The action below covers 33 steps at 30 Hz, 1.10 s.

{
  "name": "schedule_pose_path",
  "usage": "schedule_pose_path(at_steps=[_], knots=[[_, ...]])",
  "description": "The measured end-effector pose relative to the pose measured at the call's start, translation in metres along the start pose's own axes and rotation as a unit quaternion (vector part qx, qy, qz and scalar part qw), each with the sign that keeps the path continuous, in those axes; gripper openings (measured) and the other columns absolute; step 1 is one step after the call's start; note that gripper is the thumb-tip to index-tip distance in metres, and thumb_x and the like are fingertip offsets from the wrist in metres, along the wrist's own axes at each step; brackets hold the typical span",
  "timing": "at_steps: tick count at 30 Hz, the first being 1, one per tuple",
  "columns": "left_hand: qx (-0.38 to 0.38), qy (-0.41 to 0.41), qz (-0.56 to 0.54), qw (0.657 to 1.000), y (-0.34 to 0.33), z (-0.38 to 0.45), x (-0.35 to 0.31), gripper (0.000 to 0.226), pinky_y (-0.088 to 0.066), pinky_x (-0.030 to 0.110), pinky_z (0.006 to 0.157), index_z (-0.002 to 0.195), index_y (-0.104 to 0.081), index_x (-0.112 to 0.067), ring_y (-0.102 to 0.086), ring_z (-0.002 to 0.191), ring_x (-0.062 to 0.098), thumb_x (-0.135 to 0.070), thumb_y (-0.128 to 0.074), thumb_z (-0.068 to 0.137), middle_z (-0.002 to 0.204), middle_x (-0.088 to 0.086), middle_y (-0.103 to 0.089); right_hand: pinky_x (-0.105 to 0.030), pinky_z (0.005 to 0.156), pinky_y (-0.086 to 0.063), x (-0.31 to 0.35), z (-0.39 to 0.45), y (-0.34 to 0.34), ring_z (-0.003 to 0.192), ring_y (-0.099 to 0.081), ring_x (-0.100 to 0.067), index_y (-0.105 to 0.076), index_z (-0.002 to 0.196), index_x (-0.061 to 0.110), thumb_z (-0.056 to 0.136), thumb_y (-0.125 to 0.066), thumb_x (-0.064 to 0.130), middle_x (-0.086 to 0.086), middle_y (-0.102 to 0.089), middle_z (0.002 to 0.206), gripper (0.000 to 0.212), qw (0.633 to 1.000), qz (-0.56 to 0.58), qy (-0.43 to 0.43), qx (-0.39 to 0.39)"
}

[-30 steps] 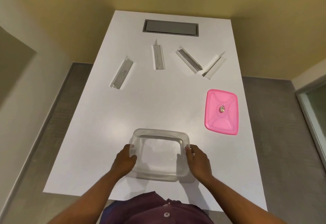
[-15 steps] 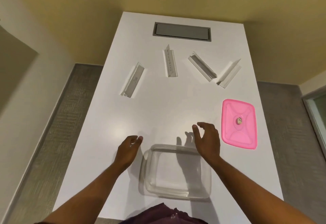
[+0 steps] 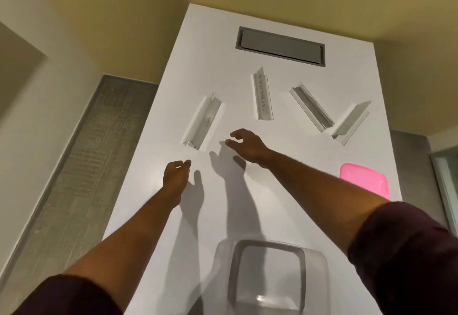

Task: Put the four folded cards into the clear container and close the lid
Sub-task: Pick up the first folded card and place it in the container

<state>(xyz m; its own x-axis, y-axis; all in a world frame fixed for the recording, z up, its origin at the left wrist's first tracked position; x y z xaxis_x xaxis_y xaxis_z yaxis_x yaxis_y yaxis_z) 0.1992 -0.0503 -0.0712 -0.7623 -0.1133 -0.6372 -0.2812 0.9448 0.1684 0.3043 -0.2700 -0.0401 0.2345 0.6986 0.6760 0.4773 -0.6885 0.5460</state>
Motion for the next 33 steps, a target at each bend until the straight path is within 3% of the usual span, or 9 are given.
schedule_pose_path(at_steps=[4,7,10,14,17,21,26,30,33], knots=[[0.034,0.028,-0.104,0.994,-0.008,0.004,-0.019,0.016,-0.044,0.027,0.067,0.086,-0.058,-0.018,-0.049,0.069,0.016,-0.032,-0.06,0.094,0.082,0.002,-0.058,-0.026,0.069,-0.044,0.024,0.055,0.009,0.075,-0.055,-0.012,-0.057,0.1,0.031,0.09,-0.062,0.06,0.008,-0.053,0.094,0.031,0.999,0.046,-0.023,-0.006],[0.051,0.044,-0.148,0.987,-0.009,0.021,-0.029,0.013,-0.047,0.028,0.077,0.087,-0.057,-0.022,-0.049,0.073,0.014,-0.032,-0.061,0.094,0.081,-0.001,-0.054,-0.031,0.094,-0.044,0.052,0.099,0.009,0.109,-0.057,-0.02,-0.049,0.14,0.018,0.091,-0.063,0.056,-0.001,-0.054,0.126,0.064,0.998,0.034,-0.01,-0.054],[0.08,0.063,-0.187,0.977,-0.011,0.028,-0.036,0.011,-0.047,0.026,0.085,0.097,-0.06,-0.022,-0.05,0.076,0.013,-0.033,-0.061,0.093,0.086,0.0,-0.053,-0.042,0.113,-0.038,0.072,0.129,0.012,0.137,-0.046,-0.031,-0.039,0.15,0.018,0.087,-0.067,0.056,-0.009,-0.042,0.154,0.079,0.997,-0.001,0.005,-0.078],[0.102,0.076,-0.225,0.966,-0.013,0.033,-0.041,0.042,-0.043,0.035,0.107,0.132,-0.055,-0.021,-0.057,0.114,0.021,-0.037,-0.06,0.093,0.122,0.008,-0.058,-0.039,0.117,-0.034,0.082,0.148,0.014,0.143,-0.04,-0.028,-0.028,0.156,0.015,0.091,-0.068,0.044,-0.011,-0.033,0.161,0.081,0.999,-0.029,0.002,-0.019],[0.13,0.078,-0.251,0.956,-0.019,0.029,-0.046,0.038,-0.043,0.036,0.106,0.129,-0.055,-0.023,-0.058,0.106,0.019,-0.039,-0.058,0.095,0.117,0.005,-0.058,-0.033,0.112,-0.037,0.08,0.147,0.013,0.139,-0.044,-0.026,-0.029,0.156,0.014,0.094,-0.067,0.037,-0.01,-0.04,0.157,0.075,1.0,-0.021,0.001,0.023],[0.111,0.069,-0.197,0.972,-0.022,0.025,-0.048,0.019,-0.048,0.032,0.096,0.105,-0.062,-0.022,-0.057,0.093,0.016,-0.037,-0.06,0.094,0.099,0.003,-0.056,-0.035,0.109,-0.041,0.075,0.126,0.013,0.13,-0.051,-0.024,-0.042,0.149,0.016,0.093,-0.068,0.034,-0.009,-0.051,0.146,0.064,1.0,-0.019,0.005,-0.008],[0.059,0.016,-0.09,0.994,-0.011,0.016,-0.035,0.023,-0.048,0.028,0.075,0.093,-0.065,-0.01,-0.05,0.061,0.017,-0.031,-0.066,0.086,0.077,0.005,-0.051,-0.038,0.106,-0.043,0.055,0.063,0.018,0.124,-0.057,-0.026,-0.054,0.141,0.016,0.094,-0.066,0.021,-0.012,-0.06,0.135,0.048,0.989,-0.06,0.098,-0.091],[0.015,-0.064,0.041,0.997,-0.005,-0.014,-0.026,0.059,-0.054,0.04,0.095,0.13,-0.059,-0.02,-0.067,0.102,0.026,-0.032,-0.069,0.073,0.114,0.003,-0.068,-0.036,0.087,-0.049,0.014,-0.007,0.022,0.105,-0.063,-0.028,-0.065,0.13,0.021,0.091,-0.044,0.049,-0.008,-0.063,0.116,0.052,0.962,-0.116,0.166,-0.185],[-0.004,-0.11,0.08,0.991,-0.011,-0.048,-0.016,0.042,-0.052,0.029,0.081,0.118,-0.068,-0.022,-0.067,0.098,0.019,-0.018,-0.073,0.077,0.108,0.001,-0.07,-0.031,0.079,-0.047,-0.017,-0.063,0.03,0.095,-0.062,-0.028,-0.07,0.124,0.022,0.096,-0.064,0.021,-0.007,-0.063,0.107,0.028,0.947,-0.141,0.151,-0.245]])
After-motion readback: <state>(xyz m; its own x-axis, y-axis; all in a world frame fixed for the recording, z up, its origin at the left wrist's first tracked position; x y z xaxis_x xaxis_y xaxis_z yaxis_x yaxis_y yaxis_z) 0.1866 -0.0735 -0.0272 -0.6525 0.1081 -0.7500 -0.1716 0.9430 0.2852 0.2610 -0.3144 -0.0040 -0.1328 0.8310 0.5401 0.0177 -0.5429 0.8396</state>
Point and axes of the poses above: each hand's wrist, its own z-axis towards the middle knuckle, its own y-axis out of the back of the hand, x = y × z, the point moved 2 cm from there along z, towards the middle knuckle
